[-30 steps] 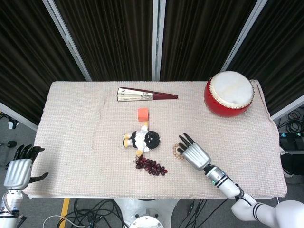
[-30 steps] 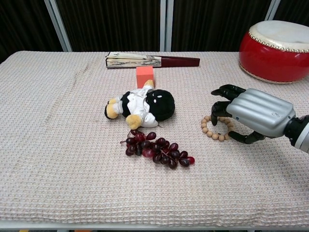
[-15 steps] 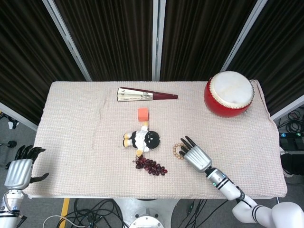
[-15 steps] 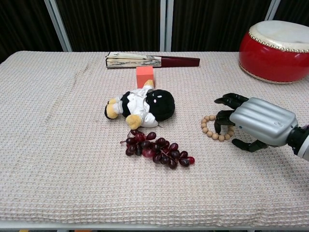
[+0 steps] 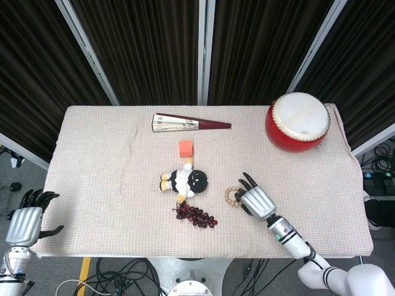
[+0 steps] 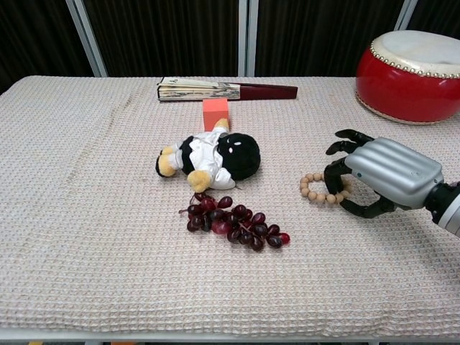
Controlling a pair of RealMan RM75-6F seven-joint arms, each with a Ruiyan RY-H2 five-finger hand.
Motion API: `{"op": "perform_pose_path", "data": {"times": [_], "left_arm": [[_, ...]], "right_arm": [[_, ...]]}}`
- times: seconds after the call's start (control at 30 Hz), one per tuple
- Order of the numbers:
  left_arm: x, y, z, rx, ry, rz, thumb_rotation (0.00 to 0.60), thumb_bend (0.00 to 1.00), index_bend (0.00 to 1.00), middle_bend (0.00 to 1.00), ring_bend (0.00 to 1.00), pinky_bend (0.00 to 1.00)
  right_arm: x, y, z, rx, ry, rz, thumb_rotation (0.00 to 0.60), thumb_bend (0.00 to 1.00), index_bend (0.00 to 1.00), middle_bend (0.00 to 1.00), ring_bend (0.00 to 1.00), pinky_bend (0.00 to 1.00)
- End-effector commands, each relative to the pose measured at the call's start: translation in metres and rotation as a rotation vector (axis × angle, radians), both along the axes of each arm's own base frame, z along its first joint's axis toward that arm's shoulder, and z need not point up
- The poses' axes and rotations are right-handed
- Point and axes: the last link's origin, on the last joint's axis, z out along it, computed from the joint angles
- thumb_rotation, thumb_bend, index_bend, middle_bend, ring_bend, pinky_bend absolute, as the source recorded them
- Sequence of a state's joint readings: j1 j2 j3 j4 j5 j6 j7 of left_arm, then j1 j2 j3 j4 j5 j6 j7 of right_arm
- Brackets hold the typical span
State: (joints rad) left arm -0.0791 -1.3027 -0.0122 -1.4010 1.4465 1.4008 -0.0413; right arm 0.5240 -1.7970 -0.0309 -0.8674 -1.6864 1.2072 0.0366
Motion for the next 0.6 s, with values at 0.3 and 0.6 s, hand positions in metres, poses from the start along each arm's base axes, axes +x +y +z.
{"op": "perform_pose_path", "data": {"times": [0.3,0.6], "left_arm": [[0.003,0.001,-0.002,-0.017,-0.001,-0.004,0.600,0.00,0.23,0.19,0.08,0.05],[0.005,0.000,0.000,-0.015,0.002,-0.001,0.600,0.00,0.23,0.19,0.08,0.05]], "right_arm": [[0.019,-0.016,0.062,0.451,-1.360,-0.836,0.600,0.33,0.71,0.52,0.17,0.00],[0.022,-0.010,0.066,0.856,-1.753,-1.000,0.600,0.34,0.56,0.48,0.11,0.00]]}}
